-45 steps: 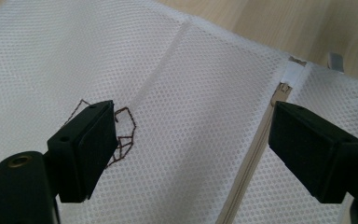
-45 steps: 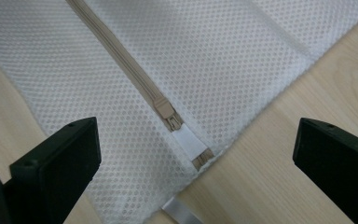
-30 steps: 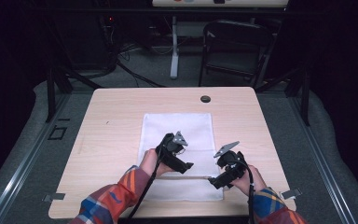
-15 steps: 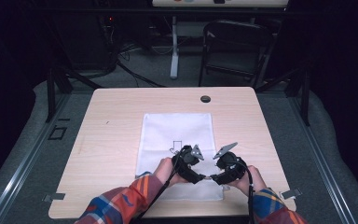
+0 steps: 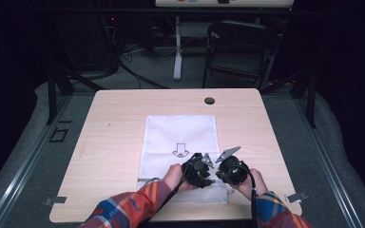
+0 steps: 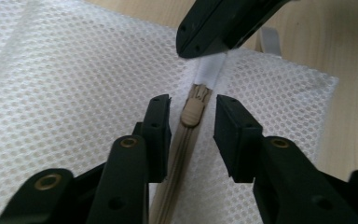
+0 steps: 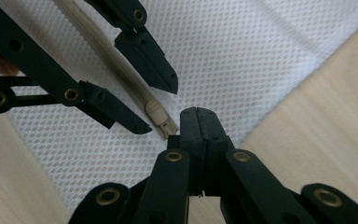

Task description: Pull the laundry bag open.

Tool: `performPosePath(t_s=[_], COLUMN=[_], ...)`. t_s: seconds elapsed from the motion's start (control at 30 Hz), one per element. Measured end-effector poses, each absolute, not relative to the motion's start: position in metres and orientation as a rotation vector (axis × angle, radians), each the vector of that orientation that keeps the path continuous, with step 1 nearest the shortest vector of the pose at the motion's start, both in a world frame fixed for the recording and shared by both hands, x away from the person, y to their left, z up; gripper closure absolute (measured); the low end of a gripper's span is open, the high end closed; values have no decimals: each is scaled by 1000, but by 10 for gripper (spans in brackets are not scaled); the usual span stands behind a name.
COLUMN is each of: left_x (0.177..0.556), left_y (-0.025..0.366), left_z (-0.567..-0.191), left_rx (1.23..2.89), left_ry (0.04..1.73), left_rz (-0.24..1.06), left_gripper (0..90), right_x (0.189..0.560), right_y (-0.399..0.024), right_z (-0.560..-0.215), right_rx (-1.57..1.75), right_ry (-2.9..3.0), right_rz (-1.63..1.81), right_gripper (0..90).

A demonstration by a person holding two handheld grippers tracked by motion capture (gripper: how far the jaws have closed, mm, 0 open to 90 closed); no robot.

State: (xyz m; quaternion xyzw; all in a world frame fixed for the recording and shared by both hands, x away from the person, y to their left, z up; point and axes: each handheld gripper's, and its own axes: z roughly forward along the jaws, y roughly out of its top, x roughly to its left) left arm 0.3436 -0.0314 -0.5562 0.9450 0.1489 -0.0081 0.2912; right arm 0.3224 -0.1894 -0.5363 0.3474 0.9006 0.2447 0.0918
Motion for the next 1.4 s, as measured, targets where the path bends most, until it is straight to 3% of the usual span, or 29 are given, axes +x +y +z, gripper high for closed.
performPosePath(t_s=[0.33, 0.47, 0.6, 0.77, 1.4], left_x=[341, 341, 340, 339, 337], left_y=[-30, -31, -34, -36, -34], left_z=[-560, -560, -562, -563, -559], left_rx=[2513, 2513, 2516, 2503, 2518], left_ry=[373, 366, 353, 357, 379], left_rz=[3, 7, -7, 4, -5], left_gripper=[822, 817, 724, 802, 815], right_x=[328, 327, 328, 327, 327], right_y=[-193, -193, -195, -193, -194], right_z=[-553, -554, -554, -555, -555], right_rx=[1038, 1054, 1051, 1050, 1064], right_ry=[2752, 2746, 2743, 2741, 2734], right_rz=[653, 670, 664, 681, 680], right_gripper=[900, 900, 900, 900, 900])
